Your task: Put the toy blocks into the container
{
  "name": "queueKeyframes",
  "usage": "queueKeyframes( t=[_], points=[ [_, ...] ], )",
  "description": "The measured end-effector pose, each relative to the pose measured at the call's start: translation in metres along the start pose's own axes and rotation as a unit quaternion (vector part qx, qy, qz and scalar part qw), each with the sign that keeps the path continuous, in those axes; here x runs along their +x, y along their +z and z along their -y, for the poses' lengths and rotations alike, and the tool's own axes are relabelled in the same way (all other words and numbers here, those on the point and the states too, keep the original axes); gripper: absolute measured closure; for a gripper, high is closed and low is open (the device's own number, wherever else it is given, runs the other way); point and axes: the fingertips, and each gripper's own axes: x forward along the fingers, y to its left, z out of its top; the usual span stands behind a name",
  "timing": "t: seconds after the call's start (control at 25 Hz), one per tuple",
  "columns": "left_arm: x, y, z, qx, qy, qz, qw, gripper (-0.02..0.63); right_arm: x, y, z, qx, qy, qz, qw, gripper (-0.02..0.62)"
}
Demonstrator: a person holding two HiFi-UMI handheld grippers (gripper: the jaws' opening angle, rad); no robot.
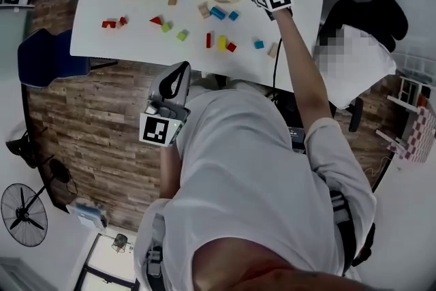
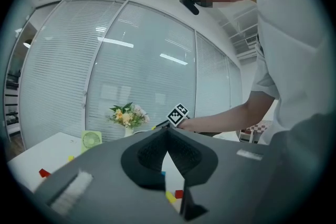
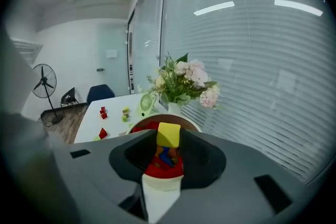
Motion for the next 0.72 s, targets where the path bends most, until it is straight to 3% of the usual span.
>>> queueKeyframes(
  t=[0.28,0.6,0.72],
  points=[
    [-0.023,-0.006,-0.011,0.013,0.039,-0.017,0.9990,0.607,0.052,-0.017,0.002,0.013,0.029,-0.069,0.997,0.460],
    [-0.021,-0.010,-0.012,0.012,0.044,-0.024,0.9987,0.607,0.060,-0.018,0.008,0.040,0.040,-0.086,0.995,0.449],
    [-0.018,-0.009,-0.010,0.013,0.039,-0.023,0.9989,0.607,0.058,-0.016,0.005,0.038,0.048,-0.083,0.995,0.391]
  ],
)
